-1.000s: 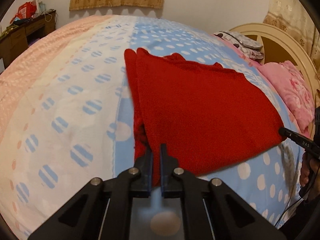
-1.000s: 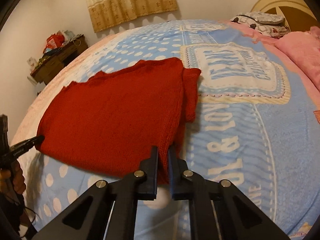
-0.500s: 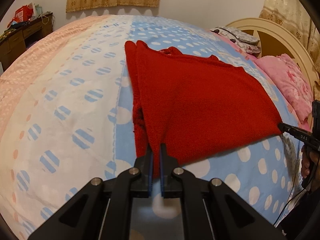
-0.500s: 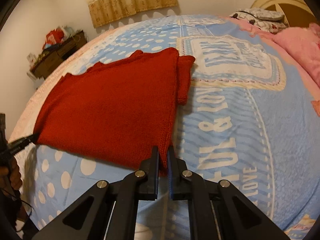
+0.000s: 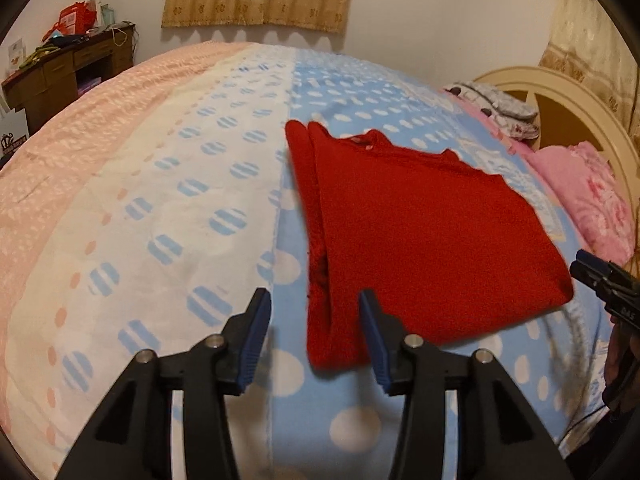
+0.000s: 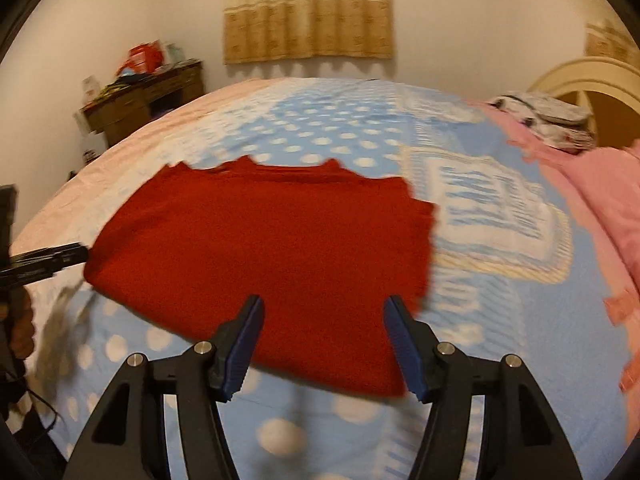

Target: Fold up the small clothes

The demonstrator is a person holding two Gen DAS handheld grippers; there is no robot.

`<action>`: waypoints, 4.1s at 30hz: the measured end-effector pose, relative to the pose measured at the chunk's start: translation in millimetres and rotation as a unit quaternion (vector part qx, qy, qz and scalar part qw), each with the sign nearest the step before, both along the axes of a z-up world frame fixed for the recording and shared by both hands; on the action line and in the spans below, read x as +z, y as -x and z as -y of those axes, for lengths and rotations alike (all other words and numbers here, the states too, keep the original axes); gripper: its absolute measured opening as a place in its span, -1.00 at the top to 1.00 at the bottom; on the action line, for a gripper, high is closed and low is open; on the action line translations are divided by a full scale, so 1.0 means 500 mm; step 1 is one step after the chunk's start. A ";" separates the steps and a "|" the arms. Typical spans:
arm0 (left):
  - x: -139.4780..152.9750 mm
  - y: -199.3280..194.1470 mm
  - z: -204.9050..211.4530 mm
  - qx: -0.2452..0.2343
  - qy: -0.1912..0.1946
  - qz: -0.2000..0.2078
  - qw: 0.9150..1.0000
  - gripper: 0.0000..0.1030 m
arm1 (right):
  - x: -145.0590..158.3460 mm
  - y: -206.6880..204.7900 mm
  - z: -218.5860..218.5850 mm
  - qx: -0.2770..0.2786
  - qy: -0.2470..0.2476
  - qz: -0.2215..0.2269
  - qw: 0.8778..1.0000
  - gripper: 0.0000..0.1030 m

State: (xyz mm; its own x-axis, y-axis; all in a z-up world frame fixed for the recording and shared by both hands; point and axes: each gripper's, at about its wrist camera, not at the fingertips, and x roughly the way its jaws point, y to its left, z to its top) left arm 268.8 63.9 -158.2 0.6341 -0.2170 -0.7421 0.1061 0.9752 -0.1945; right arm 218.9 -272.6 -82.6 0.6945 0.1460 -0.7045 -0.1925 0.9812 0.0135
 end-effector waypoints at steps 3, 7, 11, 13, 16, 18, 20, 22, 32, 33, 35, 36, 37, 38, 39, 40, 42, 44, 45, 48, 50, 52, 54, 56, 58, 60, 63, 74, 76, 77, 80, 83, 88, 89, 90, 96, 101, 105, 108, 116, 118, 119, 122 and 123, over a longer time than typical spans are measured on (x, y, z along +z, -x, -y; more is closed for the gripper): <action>-0.025 -0.011 0.012 -0.003 -0.018 -0.022 1.000 0.07 | -0.028 -0.028 -0.031 0.017 0.003 -0.020 1.000 -0.22; -0.034 0.003 0.011 -0.010 -0.028 -0.011 0.999 -0.10 | -0.092 -0.053 -0.034 0.009 0.002 -0.067 0.998 -0.22; -0.038 0.011 0.007 -0.010 -0.039 0.002 0.999 -0.24 | -0.117 -0.039 -0.025 0.006 -0.007 -0.059 0.998 -0.23; -0.039 0.015 0.010 -0.012 -0.045 0.007 0.999 -0.25 | -0.118 -0.039 -0.025 0.001 -0.009 -0.059 0.998 -0.23; -0.042 0.024 0.013 -0.010 -0.053 0.018 0.998 -0.27 | -0.120 -0.035 -0.028 -0.005 -0.008 -0.053 0.999 -0.23; -0.043 0.026 0.012 -0.009 -0.053 0.021 0.998 -0.28 | -0.123 -0.029 -0.029 -0.009 -0.008 -0.043 0.999 -0.23; -0.042 0.029 0.009 -0.009 -0.050 0.021 0.998 -0.33 | -0.125 -0.024 -0.034 -0.014 -0.001 -0.037 0.999 -0.24; -0.044 0.033 0.005 -0.010 -0.045 0.023 0.999 -0.35 | -0.123 -0.022 -0.039 -0.024 0.005 -0.039 0.999 -0.24; -0.043 0.037 0.000 -0.006 -0.048 0.012 0.999 -0.78 | -0.124 0.003 -0.050 -0.047 0.024 -0.020 0.998 -0.25; -0.042 0.037 -0.002 -0.006 -0.047 0.010 0.999 -0.80 | -0.121 0.003 -0.051 -0.047 0.028 -0.022 0.998 -0.25; -0.041 0.035 -0.009 -0.010 -0.043 0.003 0.999 -0.84 | -0.113 0.004 -0.061 -0.048 0.049 -0.027 0.997 -0.26; -0.041 0.034 -0.012 -0.012 -0.043 0.000 0.999 -0.84 | -0.110 0.006 -0.066 -0.048 0.059 -0.028 0.997 -0.26; -0.039 0.035 -0.014 -0.015 -0.044 -0.001 0.999 -0.84 | -0.107 0.008 -0.072 -0.046 0.070 -0.029 0.996 -0.26; -0.038 0.035 -0.014 -0.018 -0.046 -0.002 0.999 -0.84 | -0.106 0.009 -0.074 -0.044 0.075 -0.028 0.996 -0.26; -0.038 0.036 -0.015 -0.022 -0.049 -0.004 0.999 -0.84 | -0.106 0.010 -0.075 -0.043 0.079 -0.028 0.996 -0.26; -0.037 0.037 -0.014 -0.026 -0.054 -0.005 0.998 -0.84 | -0.107 0.011 -0.073 -0.043 0.077 -0.029 0.996 -0.27; -0.031 0.040 -0.016 -0.031 -0.065 -0.004 0.997 -0.84 | -0.111 0.011 -0.059 -0.049 0.058 -0.033 0.997 -0.35; -0.022 0.042 -0.021 -0.034 -0.075 0.001 0.997 -0.84 | -0.115 0.013 -0.044 -0.056 0.039 -0.038 0.997 -0.41; -0.014 0.044 -0.026 -0.034 -0.081 0.007 0.996 -0.84 | -0.115 0.016 -0.042 -0.056 0.036 -0.039 0.997 -0.41; 0.004 0.033 -0.045 -0.032 -0.087 0.015 0.996 -0.87 | -0.109 0.025 -0.054 -0.051 0.058 -0.041 0.996 -0.41; 0.013 0.021 -0.057 -0.024 -0.093 0.021 0.995 -0.90 | -0.100 0.031 -0.073 -0.048 0.085 -0.036 0.995 -0.41; 0.021 0.006 -0.068 -0.015 -0.098 0.024 0.995 -0.90 | -0.089 0.041 -0.100 -0.027 0.102 -0.024 0.994 -0.41; 0.027 -0.010 -0.080 -0.006 -0.092 0.025 0.995 -0.90 | -0.085 0.047 -0.123 -0.010 0.112 -0.018 0.993 -0.41; 0.031 -0.021 -0.090 0.000 -0.082 0.025 0.996 -0.90 | -0.083 0.053 -0.148 0.004 0.124 -0.013 0.992 -0.41; 0.035 -0.029 -0.096 0.003 -0.076 0.026 0.997 -0.90 | -0.083 0.056 -0.169 0.017 0.139 -0.009 0.990 -0.41; 0.038 -0.041 -0.099 0.006 -0.067 0.028 0.997 -0.90 | -0.081 0.061 -0.189 0.026 0.159 -0.001 0.987 -0.41; 0.041 -0.060 -0.101 0.006 -0.045 0.031 0.999 -0.90 | -0.073 0.067 -0.208 0.033 0.172 0.007 0.985 -0.41; 0.033 -0.168 -0.072 -0.006 0.040 0.030 0.999 -0.90 | -0.047 0.078 -0.345 0.096 0.163 0.044 0.981 -0.41; 0.023 -0.186 -0.066 -0.005 0.042 0.024 0.999 -0.90 | -0.049 0.078 -0.383 0.115 0.164 0.053 0.978 -0.41; 0.019 -0.192 -0.064 -0.004 0.044 0.021 0.999 -0.90 | -0.052 0.079 -0.403 0.126 0.164 0.059 0.977 -0.41; 0.005 -0.209 -0.058 -0.007 0.048 0.010 0.999 -0.90 | -0.065 0.075 -0.454 0.150 0.164 0.063 0.973 -0.41; -0.006 -0.220 -0.048 -0.016 0.047 0.003 0.999 -0.90 | -0.077 0.066 -0.483 0.163 0.159 0.062 0.972 -0.41; -0.023 -0.237 -0.048 -0.022 0.053 -0.010 0.998 -0.90 | -0.097 0.044 -0.517 0.171 0.157 0.060 0.971 -0.41; -0.025 -0.242 -0.051 -0.022 0.061 -0.014 0.998 -0.90 | -0.100 0.040 -0.519 0.172 0.158 0.059 0.971 -0.41; -0.026 -0.244 -0.054 -0.022 0.067 -0.015 0.997 -0.90 | -0.104 0.036 -0.524 0.172 0.159 0.059 0.970 -0.41; -0.031 -0.257 -0.053 -0.022 0.072 -0.017 0.997 -0.90 | -0.121 0.023 -0.541 0.170 0.160 0.055 0.971 -0.41; -0.034 -0.276 -0.048 -0.025 0.079 -0.010 0.997 -0.78 | -0.126 0.019 -0.537 0.160 0.151 0.053 0.974 -0.41; -0.036 -0.277 -0.057 -0.025 0.100 -0.004 0.995 -0.50 | -0.125 0.010 -0.538 0.152 0.145 0.047 0.977 -0.05; -0.038 -0.279 -0.058 -0.036 0.115 -0.007 0.993 -0.20 | -0.125 0.013 -0.542 0.153 0.140 0.045 0.977 0.34; -0.045 -0.284 -0.057 -0.064 0.156 -0.017 0.985 0.38 | -0.126 0.008 -0.545 0.160 0.126 0.036 0.978 0.67; -0.051 -0.287 -0.066 -0.066 0.178 -0.022 0.981 0.43 | -0.125 0.006 -0.543 0.161 0.122 0.035 0.979 0.69; -0.055 -0.289 -0.071 -0.067 0.194 -0.026 0.978 0.44 | -0.126 0.005 -0.541 0.161 0.121 0.034 0.979 0.70; -0.060 -0.293 -0.076 -0.069 0.212 -0.036 0.974 0.49 | -0.127 0.003 -0.538 0.162 0.120 0.033 0.979 0.73; -0.058 -0.293 -0.074 -0.070 0.209 -0.036 0.975 0.50 | -0.126 0.003 -0.538 0.162 0.118 0.032 0.979 0.75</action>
